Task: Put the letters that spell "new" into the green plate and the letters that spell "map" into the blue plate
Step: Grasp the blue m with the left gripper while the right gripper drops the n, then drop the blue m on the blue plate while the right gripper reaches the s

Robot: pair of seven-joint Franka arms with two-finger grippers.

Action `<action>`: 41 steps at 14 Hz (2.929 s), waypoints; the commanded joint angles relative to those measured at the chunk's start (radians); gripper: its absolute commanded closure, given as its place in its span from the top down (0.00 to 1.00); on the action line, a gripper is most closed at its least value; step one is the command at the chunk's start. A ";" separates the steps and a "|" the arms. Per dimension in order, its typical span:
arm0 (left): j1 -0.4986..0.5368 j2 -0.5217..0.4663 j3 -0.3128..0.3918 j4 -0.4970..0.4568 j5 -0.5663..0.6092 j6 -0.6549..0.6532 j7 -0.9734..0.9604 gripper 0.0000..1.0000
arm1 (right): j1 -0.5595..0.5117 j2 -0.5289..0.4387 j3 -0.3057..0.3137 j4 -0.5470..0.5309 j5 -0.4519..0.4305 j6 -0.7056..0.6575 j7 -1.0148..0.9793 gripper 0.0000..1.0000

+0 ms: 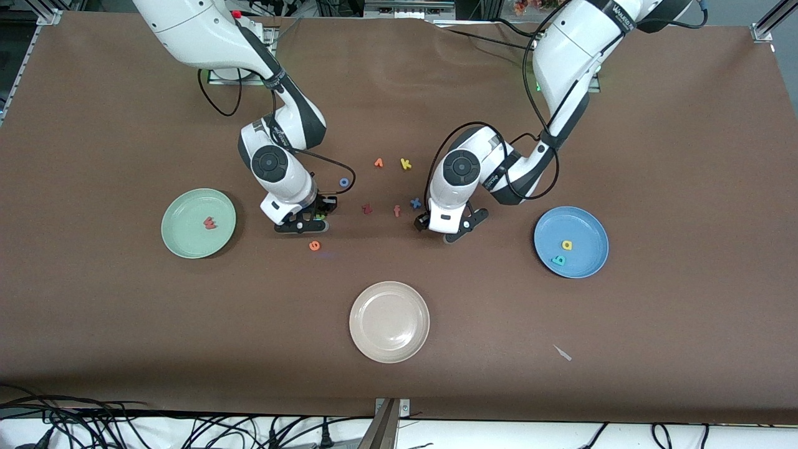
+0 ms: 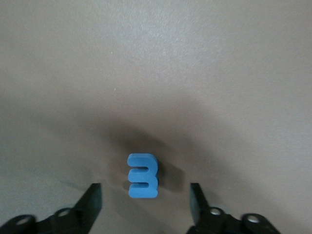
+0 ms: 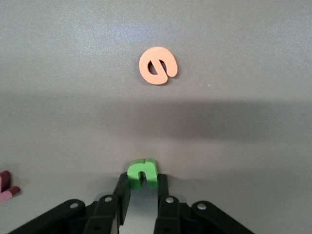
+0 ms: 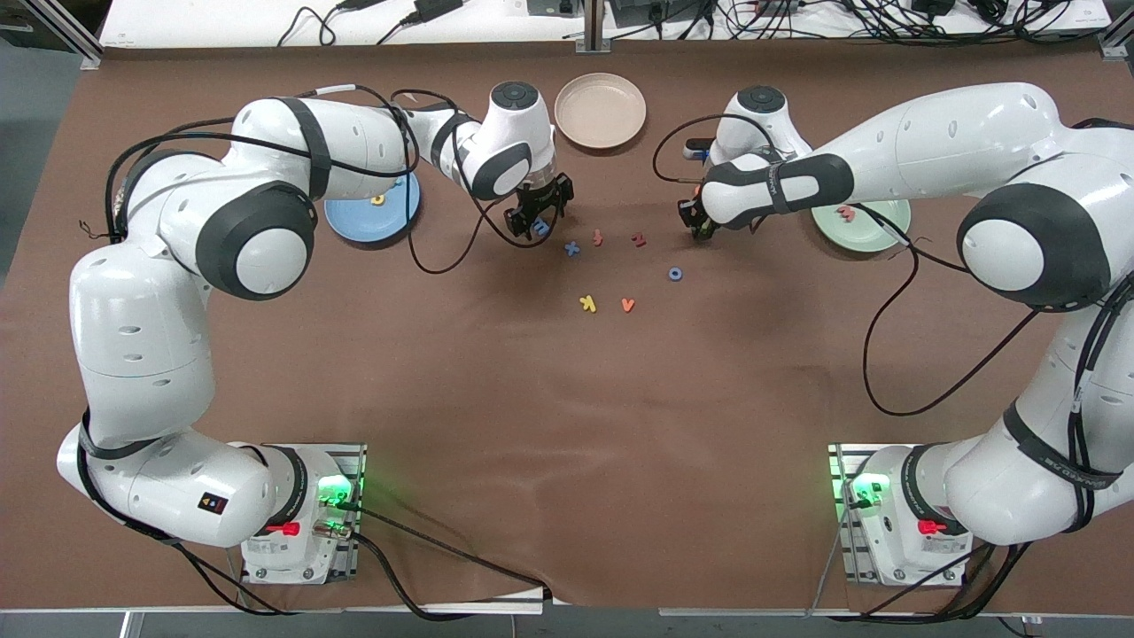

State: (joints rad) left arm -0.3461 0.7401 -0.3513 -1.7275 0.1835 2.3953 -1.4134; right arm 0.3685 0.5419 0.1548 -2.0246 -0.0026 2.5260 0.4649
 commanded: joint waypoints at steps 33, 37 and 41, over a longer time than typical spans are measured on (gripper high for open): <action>0.555 -0.180 -0.014 -0.078 0.134 -0.466 1.071 1.00 | -0.017 -0.007 -0.150 0.190 0.111 -0.201 -0.234 1.00; 0.559 -0.243 -0.040 -0.070 0.134 -0.511 1.093 1.00 | 0.001 0.110 -0.104 0.323 0.110 -0.193 -0.051 1.00; 0.558 -0.412 -0.092 -0.003 0.045 -0.785 1.123 1.00 | 0.032 0.164 -0.104 0.357 0.099 -0.187 -0.008 1.00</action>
State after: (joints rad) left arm 0.2083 0.4495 -0.4213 -1.7453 0.2953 1.7341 -0.3273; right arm 0.3909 0.6653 0.0510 -1.7151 0.0957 2.3452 0.4364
